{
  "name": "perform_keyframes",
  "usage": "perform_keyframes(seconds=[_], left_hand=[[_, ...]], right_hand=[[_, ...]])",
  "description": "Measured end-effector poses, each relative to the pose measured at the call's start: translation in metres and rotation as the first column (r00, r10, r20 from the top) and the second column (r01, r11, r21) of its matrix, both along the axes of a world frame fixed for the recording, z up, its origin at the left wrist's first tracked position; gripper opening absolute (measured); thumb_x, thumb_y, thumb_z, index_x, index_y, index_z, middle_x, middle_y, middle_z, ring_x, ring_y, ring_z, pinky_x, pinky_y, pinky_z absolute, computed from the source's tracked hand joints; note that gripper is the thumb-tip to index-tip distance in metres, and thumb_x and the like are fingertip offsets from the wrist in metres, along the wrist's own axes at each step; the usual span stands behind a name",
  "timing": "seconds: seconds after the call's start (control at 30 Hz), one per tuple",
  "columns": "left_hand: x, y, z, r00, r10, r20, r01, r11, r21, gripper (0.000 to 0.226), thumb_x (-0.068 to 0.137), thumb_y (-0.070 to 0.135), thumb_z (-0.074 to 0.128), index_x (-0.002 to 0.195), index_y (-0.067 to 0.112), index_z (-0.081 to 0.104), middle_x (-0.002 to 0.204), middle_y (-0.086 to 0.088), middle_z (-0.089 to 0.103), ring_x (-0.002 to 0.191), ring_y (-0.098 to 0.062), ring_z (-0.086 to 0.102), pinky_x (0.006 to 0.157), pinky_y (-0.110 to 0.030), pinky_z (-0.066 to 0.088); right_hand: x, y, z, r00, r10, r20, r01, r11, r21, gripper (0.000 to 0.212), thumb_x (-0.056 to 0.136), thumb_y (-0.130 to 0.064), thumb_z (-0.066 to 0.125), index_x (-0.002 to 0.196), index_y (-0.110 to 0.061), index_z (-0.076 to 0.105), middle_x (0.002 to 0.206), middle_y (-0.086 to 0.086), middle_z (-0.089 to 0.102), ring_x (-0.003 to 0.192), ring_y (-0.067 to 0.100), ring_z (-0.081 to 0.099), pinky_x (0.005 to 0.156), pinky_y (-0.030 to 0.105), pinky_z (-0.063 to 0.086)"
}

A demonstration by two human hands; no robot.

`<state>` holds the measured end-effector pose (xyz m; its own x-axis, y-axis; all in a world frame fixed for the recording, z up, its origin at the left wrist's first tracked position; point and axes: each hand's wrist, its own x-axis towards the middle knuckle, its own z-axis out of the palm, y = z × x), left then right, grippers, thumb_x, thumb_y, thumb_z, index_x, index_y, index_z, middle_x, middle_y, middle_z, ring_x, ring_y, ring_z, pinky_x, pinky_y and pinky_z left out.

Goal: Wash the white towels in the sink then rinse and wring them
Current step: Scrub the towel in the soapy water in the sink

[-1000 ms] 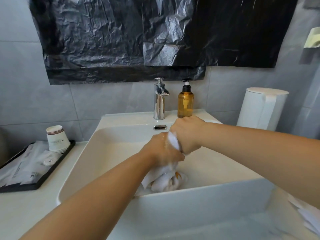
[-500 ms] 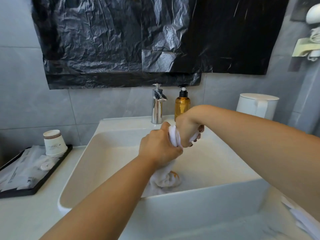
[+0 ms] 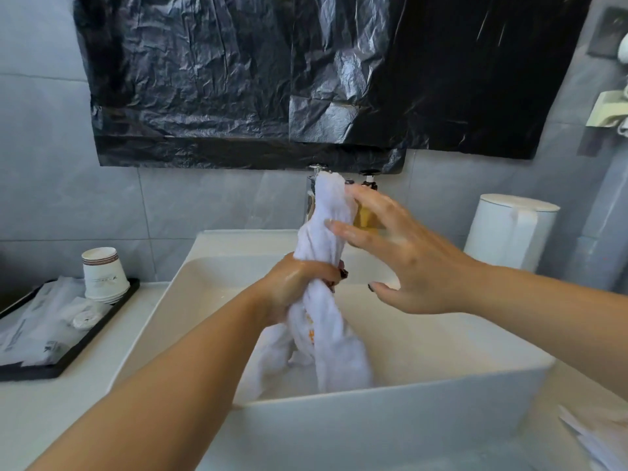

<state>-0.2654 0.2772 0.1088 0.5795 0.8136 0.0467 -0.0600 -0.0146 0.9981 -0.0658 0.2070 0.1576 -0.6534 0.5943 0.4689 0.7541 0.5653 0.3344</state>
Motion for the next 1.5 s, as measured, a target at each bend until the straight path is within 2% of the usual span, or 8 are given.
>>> perform_keyframes(seconds=[0.2, 0.37, 0.5, 1.07, 1.2, 1.27, 1.33, 1.5], left_hand=[[0.006, -0.021, 0.004, 0.915, -0.338, -0.222, 0.347, 0.938, 0.002, 0.017, 0.066, -0.001, 0.061, 0.076, 0.012, 0.064, 0.070, -0.010, 0.058, 0.061, -0.021, 0.055, 0.060, -0.028, 0.048], [0.018, -0.013, -0.005, 0.863, 0.008, -0.505, 0.098, 0.978, 0.183, 0.032, 0.054, 0.016, 0.073, 0.083, 0.007, 0.063, 0.079, -0.013, 0.061, 0.073, -0.024, 0.057, 0.070, -0.035, 0.046], [0.029, -0.015, -0.006, 0.829, 0.233, -0.508, -0.040, 0.931, 0.362, 0.022, 0.070, 0.009, 0.077, 0.075, 0.013, 0.056, 0.072, -0.004, 0.057, 0.066, -0.019, 0.053, 0.062, -0.029, 0.042], [0.031, -0.007, -0.008, 0.764, 0.511, -0.394, -0.224, 0.782, 0.581, 0.027, 0.076, 0.036, 0.076, 0.069, 0.021, 0.055, 0.065, 0.004, 0.057, 0.058, -0.011, 0.049, 0.052, -0.025, 0.039], [0.020, 0.000, -0.007, 0.833, 0.545, -0.099, -0.484, 0.803, 0.347, 0.022, 0.068, 0.016, 0.079, 0.065, 0.018, 0.057, 0.059, 0.000, 0.060, 0.056, -0.019, 0.052, 0.055, -0.027, 0.042], [0.014, 0.001, -0.001, 0.823, 0.567, 0.029, -0.558, 0.798, 0.228, 0.014, 0.067, 0.015, 0.072, 0.063, 0.017, 0.058, 0.056, 0.000, 0.063, 0.053, -0.020, 0.056, 0.054, -0.030, 0.045], [0.011, 0.001, 0.004, 0.788, 0.592, 0.167, -0.608, 0.791, 0.065, 0.012, 0.068, 0.012, 0.071, 0.067, 0.016, 0.059, 0.057, -0.002, 0.066, 0.055, -0.025, 0.061, 0.053, -0.032, 0.050], [0.006, 0.002, 0.008, 0.756, 0.522, 0.396, -0.438, 0.852, -0.287, 0.034, 0.060, 0.016, 0.078, 0.090, 0.007, 0.066, 0.093, -0.012, 0.077, 0.093, -0.027, 0.074, 0.085, -0.042, 0.058]], right_hand=[[-0.008, 0.033, -0.004, 0.905, 0.105, 0.412, -0.314, 0.820, 0.479, 0.031, 0.094, -0.007, 0.053, 0.124, -0.014, 0.058, 0.137, 0.018, 0.049, 0.128, 0.046, 0.046, 0.093, 0.070, 0.038], [-0.028, 0.034, 0.008, 0.823, -0.027, 0.567, -0.110, 0.972, 0.207, 0.030, 0.051, -0.010, 0.073, 0.077, -0.012, 0.059, 0.068, 0.005, 0.058, 0.064, 0.027, 0.056, 0.047, 0.028, 0.031], [-0.046, 0.030, 0.014, 0.666, -0.306, 0.680, 0.345, 0.935, 0.083, 0.024, 0.075, -0.021, 0.059, 0.100, -0.020, 0.058, 0.082, -0.003, 0.059, 0.082, 0.026, 0.061, 0.058, 0.029, 0.039], [-0.062, 0.056, 0.034, 0.746, -0.441, 0.499, 0.647, 0.658, -0.385, 0.023, 0.067, -0.032, 0.076, 0.073, -0.019, 0.059, 0.071, -0.001, 0.060, 0.067, 0.019, 0.058, 0.057, 0.030, 0.046], [-0.066, 0.055, 0.036, 0.846, -0.457, 0.276, 0.514, 0.837, -0.187, 0.038, 0.071, -0.030, 0.073, 0.104, -0.022, 0.057, 0.101, -0.002, 0.056, 0.101, 0.024, 0.056, 0.069, 0.034, 0.047], [-0.071, 0.039, 0.021, 0.926, -0.331, -0.183, 0.308, 0.940, -0.144, 0.069, 0.073, -0.020, 0.063, 0.138, -0.017, 0.041, 0.135, 0.004, 0.039, 0.126, 0.025, 0.038, 0.093, 0.041, 0.044], [-0.081, 0.016, -0.003, 0.777, -0.178, -0.604, 0.127, 0.984, -0.125, 0.086, 0.072, -0.016, 0.057, 0.150, -0.010, 0.023, 0.147, 0.007, 0.025, 0.139, 0.025, 0.024, 0.112, 0.040, 0.031], [-0.113, 0.005, -0.059, 0.677, -0.523, -0.518, 0.146, 0.785, -0.602, 0.109, 0.065, -0.029, 0.078, 0.149, -0.020, 0.009, 0.136, -0.002, 0.035, 0.131, 0.016, 0.035, 0.105, 0.026, 0.036]])
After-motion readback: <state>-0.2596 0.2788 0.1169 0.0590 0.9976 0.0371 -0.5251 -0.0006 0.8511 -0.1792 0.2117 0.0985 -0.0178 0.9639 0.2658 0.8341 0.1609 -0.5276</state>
